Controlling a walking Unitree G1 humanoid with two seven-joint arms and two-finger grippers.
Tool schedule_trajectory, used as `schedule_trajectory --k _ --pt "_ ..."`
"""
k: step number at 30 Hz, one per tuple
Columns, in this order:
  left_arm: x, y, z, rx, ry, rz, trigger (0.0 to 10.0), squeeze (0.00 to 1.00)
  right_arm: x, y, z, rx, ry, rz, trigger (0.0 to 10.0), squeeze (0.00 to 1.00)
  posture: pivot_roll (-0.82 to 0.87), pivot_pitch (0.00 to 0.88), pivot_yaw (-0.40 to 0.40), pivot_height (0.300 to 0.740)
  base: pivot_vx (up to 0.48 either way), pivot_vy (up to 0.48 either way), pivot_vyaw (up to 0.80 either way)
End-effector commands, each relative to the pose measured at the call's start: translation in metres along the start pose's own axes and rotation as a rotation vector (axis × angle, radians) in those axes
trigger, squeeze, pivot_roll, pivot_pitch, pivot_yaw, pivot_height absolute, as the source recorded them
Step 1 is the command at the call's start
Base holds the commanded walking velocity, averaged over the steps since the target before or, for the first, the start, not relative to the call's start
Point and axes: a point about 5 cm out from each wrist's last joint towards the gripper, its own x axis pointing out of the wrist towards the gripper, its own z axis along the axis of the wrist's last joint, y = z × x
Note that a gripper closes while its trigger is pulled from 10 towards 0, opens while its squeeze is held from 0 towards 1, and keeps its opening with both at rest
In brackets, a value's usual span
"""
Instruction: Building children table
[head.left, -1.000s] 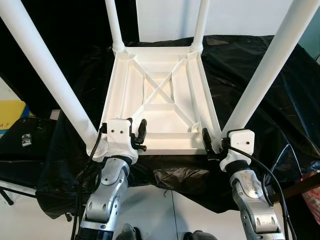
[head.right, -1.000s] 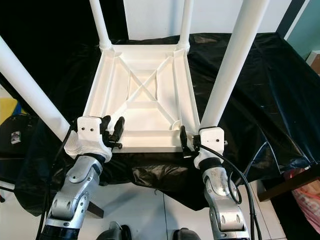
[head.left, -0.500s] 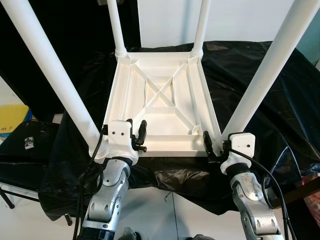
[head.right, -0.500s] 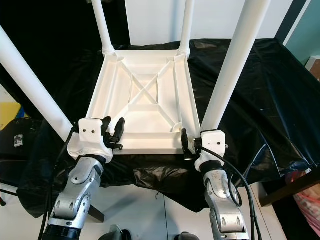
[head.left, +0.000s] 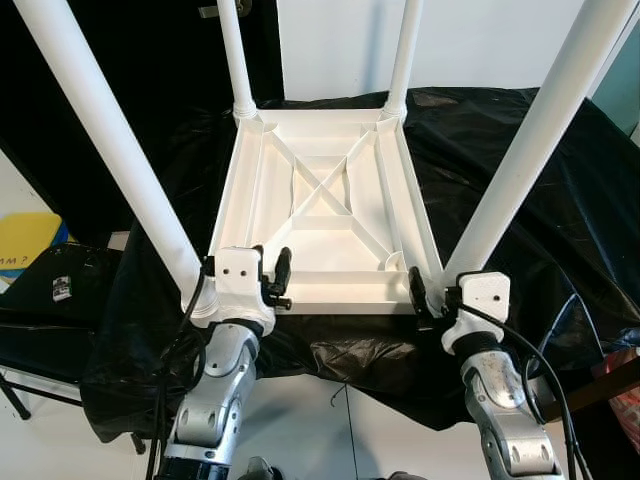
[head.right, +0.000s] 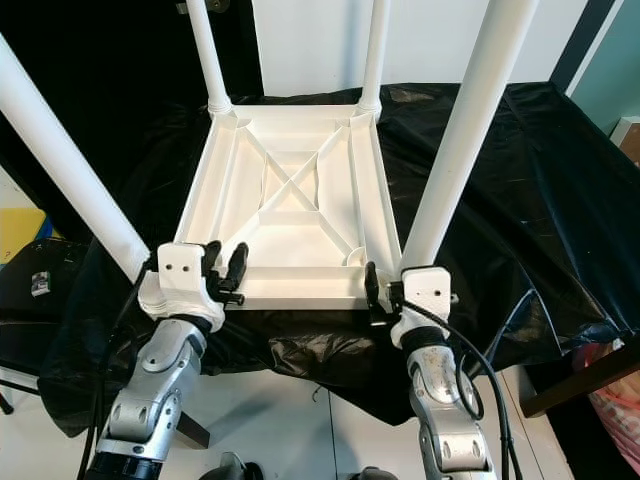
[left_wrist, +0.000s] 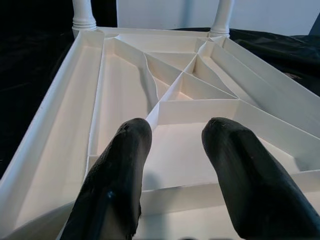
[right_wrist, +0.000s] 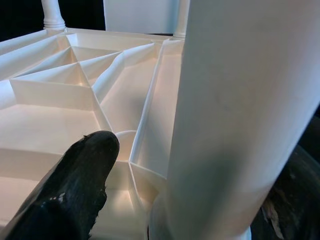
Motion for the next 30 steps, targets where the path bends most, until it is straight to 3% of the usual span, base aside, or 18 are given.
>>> schedule_trajectory --k 1,30 --pt "-0.0008 -0.0005 -0.0038 -0.001 0.007 -0.049 10.0 0.0 -0.003 -0.0008 -0.0013 -0.008 -0.001 -0.008 10.0 0.0 -0.03 0.069 0.013 0.74 0.0 0.0 0.0" --pt "0.0007 -0.0054 -0.0014 0.016 -0.01 -0.047 10.0 0.0 0.0019 -0.0003 0.0003 -0.014 -0.019 -0.036 10.0 0.0 -0.03 0.101 -0.001 0.74 0.0 0.0 0.0"
